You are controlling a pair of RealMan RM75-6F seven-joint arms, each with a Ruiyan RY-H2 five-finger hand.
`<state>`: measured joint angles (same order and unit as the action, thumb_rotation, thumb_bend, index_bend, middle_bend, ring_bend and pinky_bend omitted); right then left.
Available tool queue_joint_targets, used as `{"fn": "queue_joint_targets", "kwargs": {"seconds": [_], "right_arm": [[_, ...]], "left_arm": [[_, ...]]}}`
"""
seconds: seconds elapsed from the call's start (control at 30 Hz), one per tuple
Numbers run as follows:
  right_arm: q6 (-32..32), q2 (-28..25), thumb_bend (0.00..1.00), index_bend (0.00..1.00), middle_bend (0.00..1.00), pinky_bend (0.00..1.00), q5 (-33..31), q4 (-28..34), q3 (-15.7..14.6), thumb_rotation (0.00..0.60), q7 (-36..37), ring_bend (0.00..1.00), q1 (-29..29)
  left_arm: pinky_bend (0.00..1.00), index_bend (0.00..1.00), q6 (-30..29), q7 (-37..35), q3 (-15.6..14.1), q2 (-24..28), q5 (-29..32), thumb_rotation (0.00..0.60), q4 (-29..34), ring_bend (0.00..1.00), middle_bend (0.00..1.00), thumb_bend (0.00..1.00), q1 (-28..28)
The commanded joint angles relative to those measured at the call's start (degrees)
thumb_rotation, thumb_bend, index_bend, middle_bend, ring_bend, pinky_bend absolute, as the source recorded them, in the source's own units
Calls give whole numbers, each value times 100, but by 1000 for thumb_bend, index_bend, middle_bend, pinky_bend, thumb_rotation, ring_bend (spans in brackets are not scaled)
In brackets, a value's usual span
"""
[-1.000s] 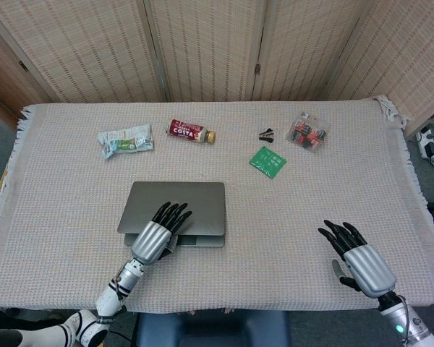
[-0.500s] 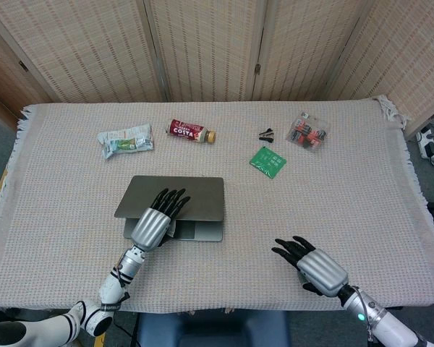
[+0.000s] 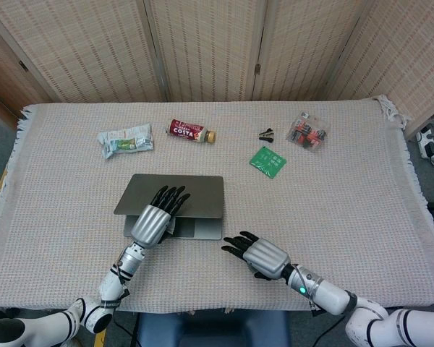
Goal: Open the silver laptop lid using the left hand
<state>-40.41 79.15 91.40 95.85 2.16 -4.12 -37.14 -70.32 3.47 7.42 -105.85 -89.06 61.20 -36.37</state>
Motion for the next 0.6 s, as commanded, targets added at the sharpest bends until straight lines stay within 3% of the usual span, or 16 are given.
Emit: {"fn": "queue_joint_targets", "kwargs": {"seconds": [0.03,0.6], "right_arm": [[186,335,1000,0,0,0,-227,-273,173,600,-186,66,-238],[692,1447,1000,0,0,0,-1063,-1329,402,600,-873,68,-1055]], "left_arm": [[0,0,-1,18,8,13,17,600,17,0,42,883,-14],[0,0,37,155,24,82,120,600,84,0,6,880,-97]]}}
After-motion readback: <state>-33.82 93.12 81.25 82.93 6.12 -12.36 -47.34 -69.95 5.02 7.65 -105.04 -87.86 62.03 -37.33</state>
